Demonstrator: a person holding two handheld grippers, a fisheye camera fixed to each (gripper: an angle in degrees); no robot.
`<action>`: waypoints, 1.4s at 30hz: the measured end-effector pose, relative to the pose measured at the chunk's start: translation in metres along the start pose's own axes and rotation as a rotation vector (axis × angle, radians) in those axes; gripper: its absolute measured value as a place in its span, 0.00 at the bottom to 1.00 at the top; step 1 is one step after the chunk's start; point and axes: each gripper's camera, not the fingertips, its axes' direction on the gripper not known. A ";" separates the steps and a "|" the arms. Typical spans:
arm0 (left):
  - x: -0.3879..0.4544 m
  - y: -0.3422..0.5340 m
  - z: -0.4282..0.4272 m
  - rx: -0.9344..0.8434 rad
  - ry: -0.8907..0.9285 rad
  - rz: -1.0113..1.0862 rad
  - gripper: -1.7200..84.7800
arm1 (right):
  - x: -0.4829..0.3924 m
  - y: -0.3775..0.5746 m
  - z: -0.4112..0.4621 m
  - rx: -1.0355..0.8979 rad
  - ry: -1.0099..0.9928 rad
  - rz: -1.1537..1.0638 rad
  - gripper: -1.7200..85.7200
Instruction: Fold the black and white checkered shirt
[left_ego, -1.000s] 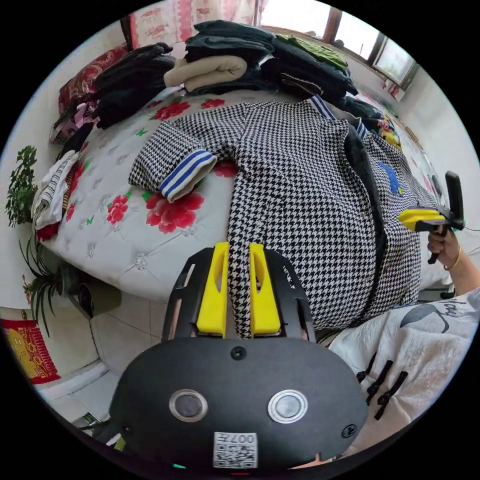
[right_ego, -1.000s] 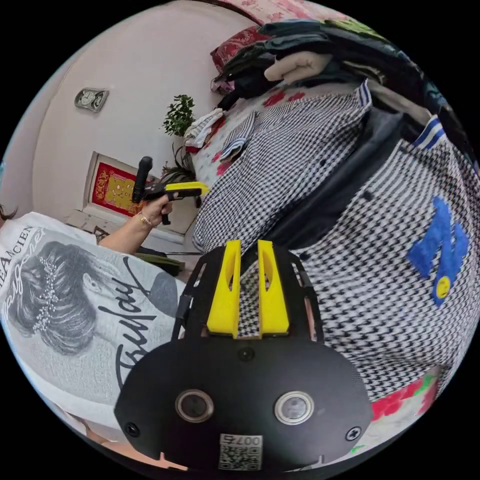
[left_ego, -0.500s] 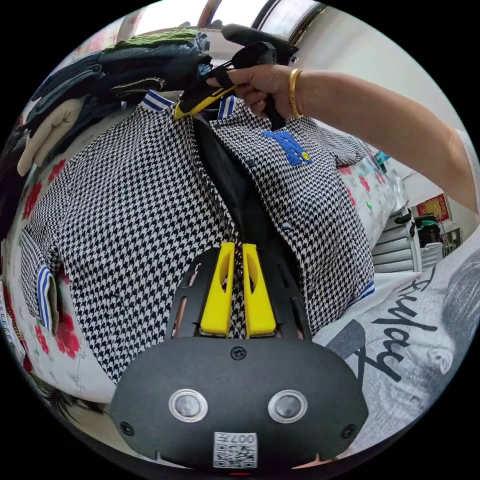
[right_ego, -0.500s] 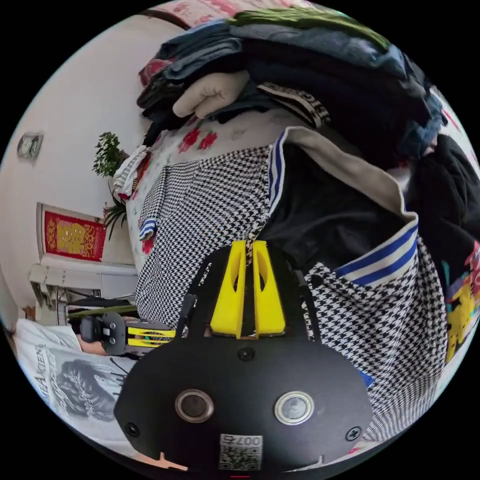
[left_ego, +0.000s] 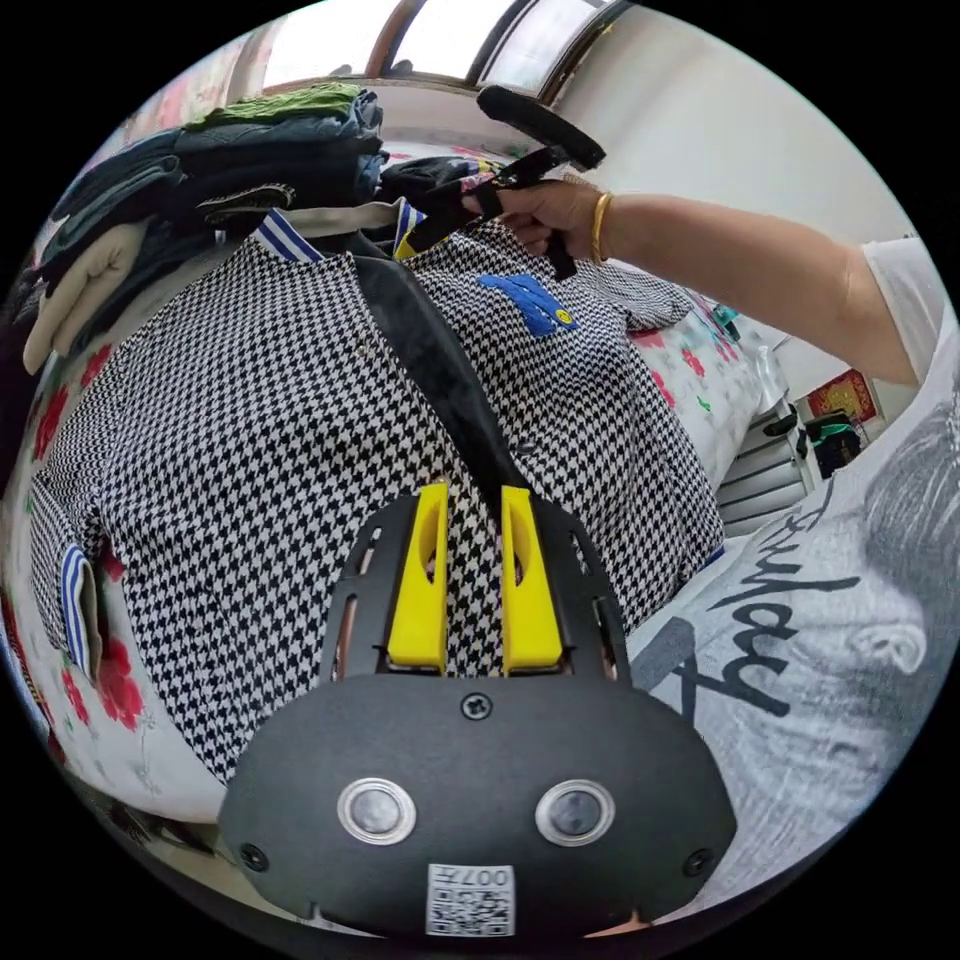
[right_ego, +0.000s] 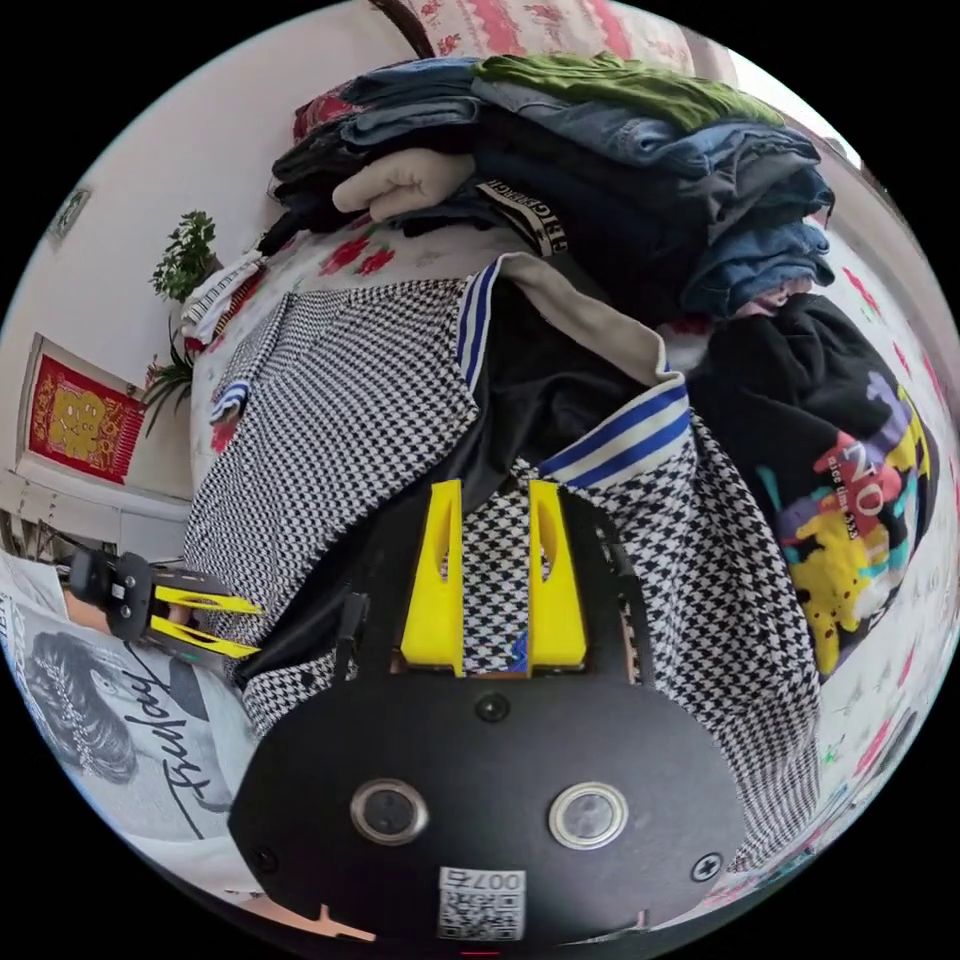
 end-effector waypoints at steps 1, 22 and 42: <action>0.003 0.003 -0.003 0.003 0.027 0.001 0.09 | -0.004 0.005 0.016 -0.073 0.017 -0.023 0.12; 0.048 0.007 -0.021 -0.087 0.314 0.097 0.07 | -0.005 0.033 -0.115 0.324 -0.202 0.093 0.02; -0.019 0.022 0.024 -0.283 0.129 -0.134 0.08 | -0.081 0.125 -0.115 0.253 0.008 0.069 0.09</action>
